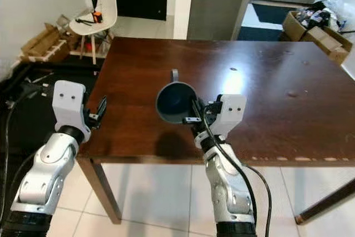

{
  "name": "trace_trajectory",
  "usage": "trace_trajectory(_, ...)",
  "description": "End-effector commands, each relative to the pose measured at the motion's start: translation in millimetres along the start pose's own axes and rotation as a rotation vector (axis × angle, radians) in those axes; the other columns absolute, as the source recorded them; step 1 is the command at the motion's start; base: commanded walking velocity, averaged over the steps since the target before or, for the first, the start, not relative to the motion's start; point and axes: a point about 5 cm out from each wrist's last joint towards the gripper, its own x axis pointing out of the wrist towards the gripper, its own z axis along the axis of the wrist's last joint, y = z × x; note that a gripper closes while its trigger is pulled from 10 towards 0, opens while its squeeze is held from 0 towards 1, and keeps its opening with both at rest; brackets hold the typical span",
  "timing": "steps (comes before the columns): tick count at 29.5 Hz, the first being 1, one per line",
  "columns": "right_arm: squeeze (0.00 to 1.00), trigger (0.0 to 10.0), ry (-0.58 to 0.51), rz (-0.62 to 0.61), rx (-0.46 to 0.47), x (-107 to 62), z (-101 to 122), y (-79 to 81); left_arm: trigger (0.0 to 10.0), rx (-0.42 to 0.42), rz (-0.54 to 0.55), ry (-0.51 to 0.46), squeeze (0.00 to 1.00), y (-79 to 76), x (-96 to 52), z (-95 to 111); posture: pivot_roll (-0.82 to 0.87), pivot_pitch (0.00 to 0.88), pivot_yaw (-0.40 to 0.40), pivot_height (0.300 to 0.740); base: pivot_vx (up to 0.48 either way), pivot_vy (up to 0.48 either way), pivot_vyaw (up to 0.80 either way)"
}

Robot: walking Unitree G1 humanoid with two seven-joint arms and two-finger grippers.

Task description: Setting the table

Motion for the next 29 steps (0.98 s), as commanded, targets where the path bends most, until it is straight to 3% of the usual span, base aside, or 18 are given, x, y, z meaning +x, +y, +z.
trace_trajectory(1, 0.0, 10.0, -0.004, -0.015, 0.011, -0.7, -0.2, -2.8, 10.0, 0.015, -0.014, -0.001, 0.0, -2.3, 0.1, 0.1, -0.05, 0.0, 0.082, 0.74, 0.382, -0.285, 0.0)
trace_trajectory(10, 0.0, 10.0, 0.0, -0.017, 0.011, -1.7, -1.3, -3.2, 10.0, -0.002, -0.008, 0.01, 0.0, -1.3, -0.3, -1.5, -0.05, 0.0, 0.082, 0.74, 0.407, -0.156, 0.0)
trace_trajectory(25, 0.0, 10.0, 0.016, -0.003, 0.012, -2.5, -4.3, -1.1, 10.0, -0.039, -0.013, 0.027, 0.0, -1.0, -2.0, -2.8, -0.05, 0.0, 0.082, 0.74, 0.0, 0.0, 0.0)
trace_trajectory(29, 0.0, 10.0, 0.075, 0.01, 0.02, -3.4, -14.1, 0.4, 10.0, -0.003, -0.053, 0.095, 0.0, 1.2, -1.1, -10.9, -0.04, 0.0, 0.082, 0.74, 0.0, 0.0, 0.0)
